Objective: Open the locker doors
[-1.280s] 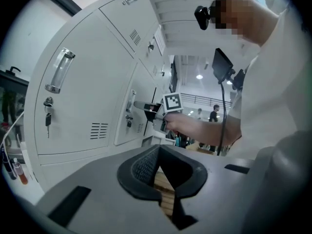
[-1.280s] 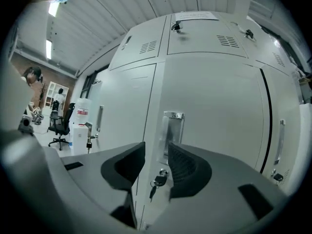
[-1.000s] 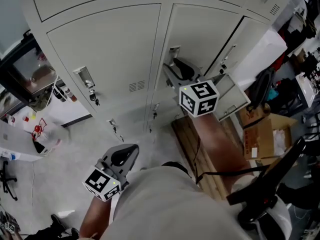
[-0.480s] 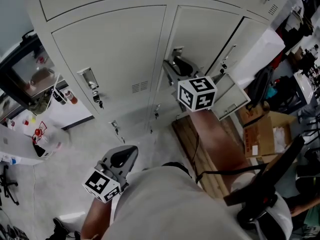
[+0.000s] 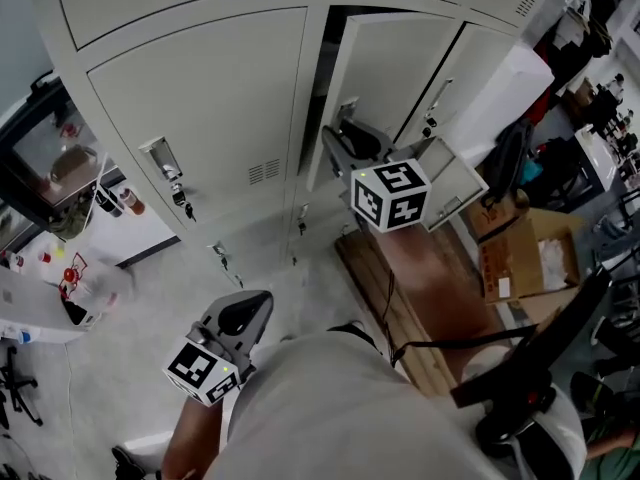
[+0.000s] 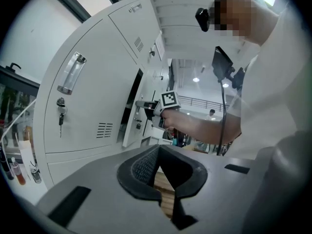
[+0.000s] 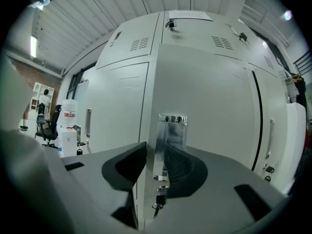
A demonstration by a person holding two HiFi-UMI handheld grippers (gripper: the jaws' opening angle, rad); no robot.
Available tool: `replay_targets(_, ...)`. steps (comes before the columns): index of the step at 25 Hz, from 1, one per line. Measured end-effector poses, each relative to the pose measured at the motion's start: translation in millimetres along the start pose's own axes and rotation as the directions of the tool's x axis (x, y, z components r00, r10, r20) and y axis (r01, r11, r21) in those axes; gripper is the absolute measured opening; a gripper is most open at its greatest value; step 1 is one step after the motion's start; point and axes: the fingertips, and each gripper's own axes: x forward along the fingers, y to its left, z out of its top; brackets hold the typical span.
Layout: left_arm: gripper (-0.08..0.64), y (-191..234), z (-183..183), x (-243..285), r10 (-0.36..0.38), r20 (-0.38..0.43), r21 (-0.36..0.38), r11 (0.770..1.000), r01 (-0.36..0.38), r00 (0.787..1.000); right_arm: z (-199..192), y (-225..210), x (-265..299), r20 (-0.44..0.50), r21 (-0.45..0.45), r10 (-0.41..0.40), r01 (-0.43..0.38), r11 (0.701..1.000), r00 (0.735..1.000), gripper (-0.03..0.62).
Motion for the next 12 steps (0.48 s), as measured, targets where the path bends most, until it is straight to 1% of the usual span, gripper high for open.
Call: replay_targets(12,0.011,-34,-1,34,-0.099,-0.031,0.009,0.995,0.099,0.995,-7,-9,-59,0.032,0.031,0.104,-0.105,0.994,0.994,0.109)
